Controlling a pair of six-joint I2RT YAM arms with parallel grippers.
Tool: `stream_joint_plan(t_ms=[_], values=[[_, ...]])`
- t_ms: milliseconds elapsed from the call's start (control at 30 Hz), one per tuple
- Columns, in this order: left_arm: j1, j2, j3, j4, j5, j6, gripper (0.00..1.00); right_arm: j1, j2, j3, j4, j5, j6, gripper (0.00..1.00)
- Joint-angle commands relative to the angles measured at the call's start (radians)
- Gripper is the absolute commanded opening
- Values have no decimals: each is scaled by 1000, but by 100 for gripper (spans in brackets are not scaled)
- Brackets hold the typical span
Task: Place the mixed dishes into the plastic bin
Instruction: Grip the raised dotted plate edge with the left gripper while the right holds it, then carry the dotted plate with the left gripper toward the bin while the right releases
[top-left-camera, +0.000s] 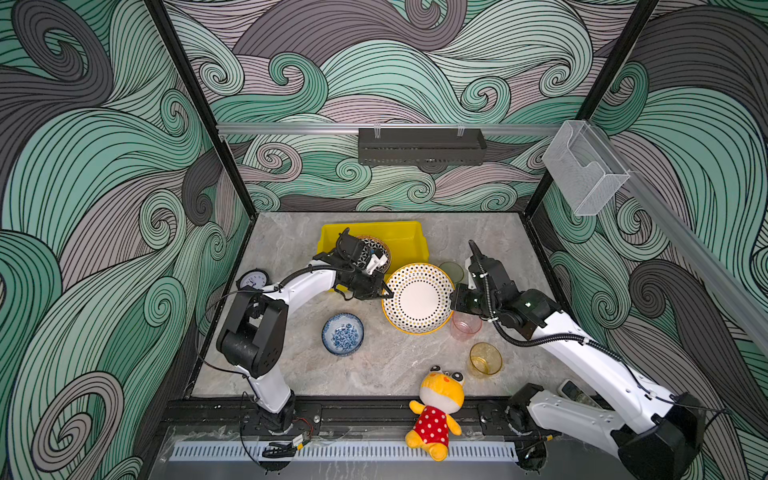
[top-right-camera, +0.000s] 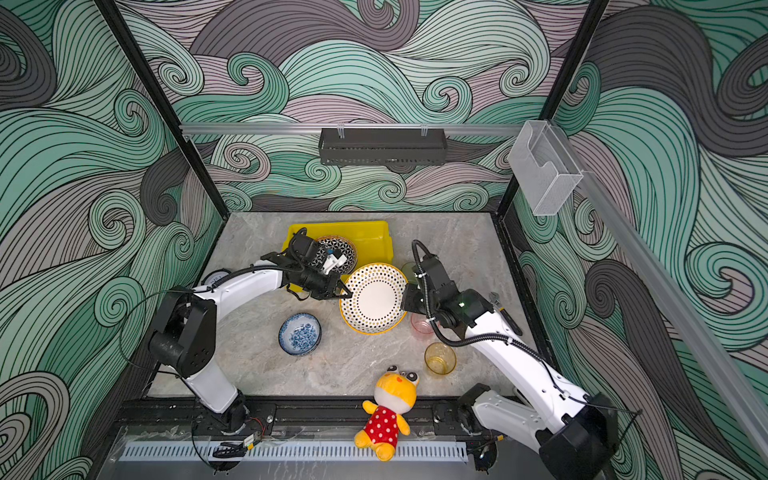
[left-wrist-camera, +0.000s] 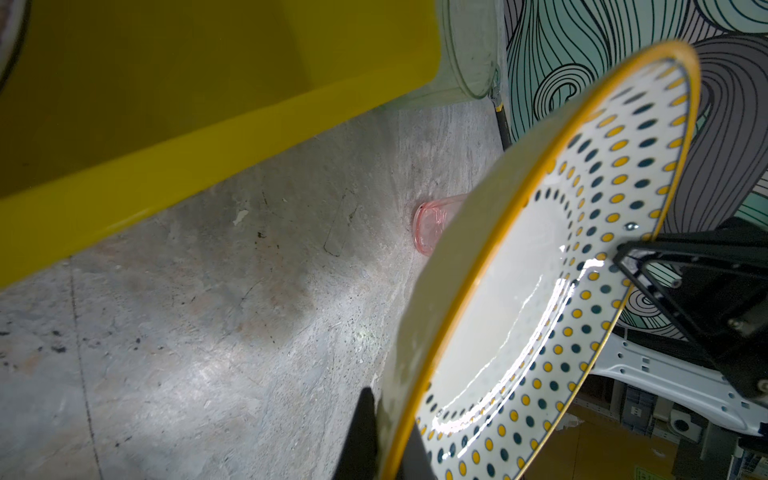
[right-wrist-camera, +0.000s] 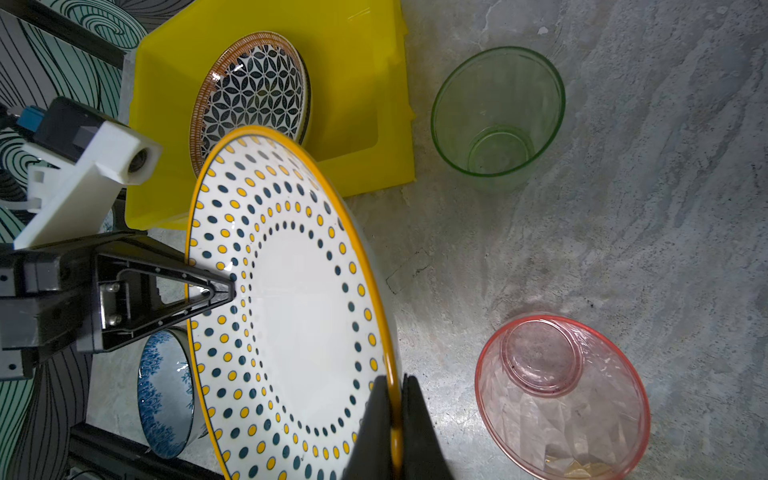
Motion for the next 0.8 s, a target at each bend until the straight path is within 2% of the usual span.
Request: stream_joint_plan(t_ms=[0,167,300,467,633,767], values=[[0,-63,24,-29,15,23,0,11,-12,4,112,-67,24,6],[19,-101,27,-44,12,17,0,12,-14,-5,105,-51,23,12],[25,-132,20,-21,18,-17,0,12,-12,-18,104,-57,20,25],[40,-158,32,-44,-9,-20,0,12,-23,-26,110,-52,18,31],[56,-182,45,-66,-24,-22,0,11,-32,-19,101,-34,11,48],[69,-195,71,-118,-85,-5,0,11,-45,-11,70,0,-12,54]])
